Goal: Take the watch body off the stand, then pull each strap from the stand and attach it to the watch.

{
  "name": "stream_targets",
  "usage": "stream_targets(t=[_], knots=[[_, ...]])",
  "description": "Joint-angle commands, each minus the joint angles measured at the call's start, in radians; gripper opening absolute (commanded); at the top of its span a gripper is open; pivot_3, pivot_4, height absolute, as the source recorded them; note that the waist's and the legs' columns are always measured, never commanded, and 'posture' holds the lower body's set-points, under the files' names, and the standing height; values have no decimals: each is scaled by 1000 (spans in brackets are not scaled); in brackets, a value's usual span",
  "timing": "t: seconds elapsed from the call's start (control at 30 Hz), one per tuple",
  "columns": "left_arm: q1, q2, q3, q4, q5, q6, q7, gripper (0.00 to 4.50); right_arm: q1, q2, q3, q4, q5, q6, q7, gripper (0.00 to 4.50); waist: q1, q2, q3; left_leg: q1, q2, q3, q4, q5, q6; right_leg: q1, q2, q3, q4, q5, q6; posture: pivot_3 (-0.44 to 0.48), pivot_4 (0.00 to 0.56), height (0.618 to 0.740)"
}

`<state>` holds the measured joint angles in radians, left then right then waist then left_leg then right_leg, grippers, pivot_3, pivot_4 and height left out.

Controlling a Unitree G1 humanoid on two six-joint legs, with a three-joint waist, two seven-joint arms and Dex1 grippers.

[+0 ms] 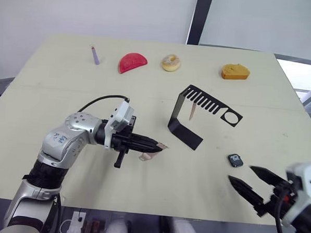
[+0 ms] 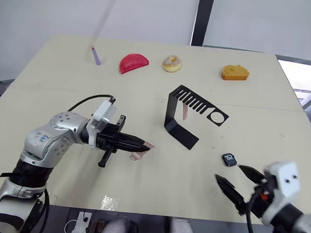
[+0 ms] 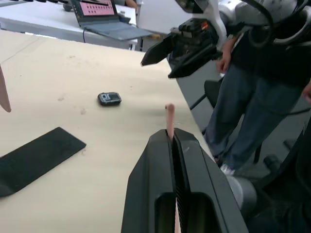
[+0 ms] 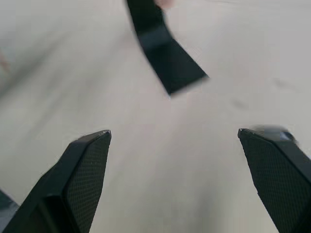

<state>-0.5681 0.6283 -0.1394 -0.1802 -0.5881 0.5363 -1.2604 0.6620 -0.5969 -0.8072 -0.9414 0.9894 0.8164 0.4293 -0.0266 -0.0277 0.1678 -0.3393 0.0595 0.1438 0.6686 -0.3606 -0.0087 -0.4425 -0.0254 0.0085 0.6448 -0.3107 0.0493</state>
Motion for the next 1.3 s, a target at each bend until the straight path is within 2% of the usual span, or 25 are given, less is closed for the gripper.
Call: stream_targets(t=[0.03, 0.13, 0.27, 0.47, 0.67, 0.9, 1.3], knots=[[-1, 6, -11, 4, 62, -121, -41, 0, 104, 57, -55, -22, -98, -111, 58, 4434, -4, 0, 0, 1, 0, 1, 0, 0, 0, 0, 0, 1, 0, 0, 0, 0, 150, 737], [10, 11, -15, 10, 87, -164, -55, 0, 159, 89, -41, -4, -147, -169, 83, 4434, -8, 0, 0, 3, 0, 2, -3, 0, -1, 2, 1, 1, 0, 0, 0, 0, 150, 737], [23, 6, -16, 3, 88, -163, -51, 0, 132, 79, 40, 49, -224, -209, 87, 4434, -6, 0, 0, 4, 0, 2, -4, 0, -1, 3, 1, 2, 0, 0, -1, 0, 150, 737], [31, -15, -20, -29, 66, -109, -17, 0, -78, 35, 243, 204, -371, -215, 31, 4434, -2, 0, 0, 4, -1, 2, -2, 0, 1, 2, 0, 2, 0, 0, -1, 0, 150, 737], [31, -23, -8, -61, 43, -52, 10, 0, -246, 51, 365, 325, -459, -213, -8, 4434, -1, 1, 0, 4, -2, 2, -2, 1, 1, 1, 0, 2, 1, 0, -1, 0, 150, 737], [28, -23, -3, -80, 34, -23, 29, 0, -353, 65, 421, 420, -510, -202, -29, 4434, -1, 1, 0, 4, -1, 2, -2, 1, 1, 1, 0, 2, 2, 0, -1, 0, 150, 737], [34, -25, 0, -107, 24, -3, 56, 0, -406, 116, 470, 434, -561, -160, -94, 4434, -2, 1, 0, 4, -1, 2, -1, 1, 0, 0, 0, 2, 4, 0, -1, 0, 150, 737]])
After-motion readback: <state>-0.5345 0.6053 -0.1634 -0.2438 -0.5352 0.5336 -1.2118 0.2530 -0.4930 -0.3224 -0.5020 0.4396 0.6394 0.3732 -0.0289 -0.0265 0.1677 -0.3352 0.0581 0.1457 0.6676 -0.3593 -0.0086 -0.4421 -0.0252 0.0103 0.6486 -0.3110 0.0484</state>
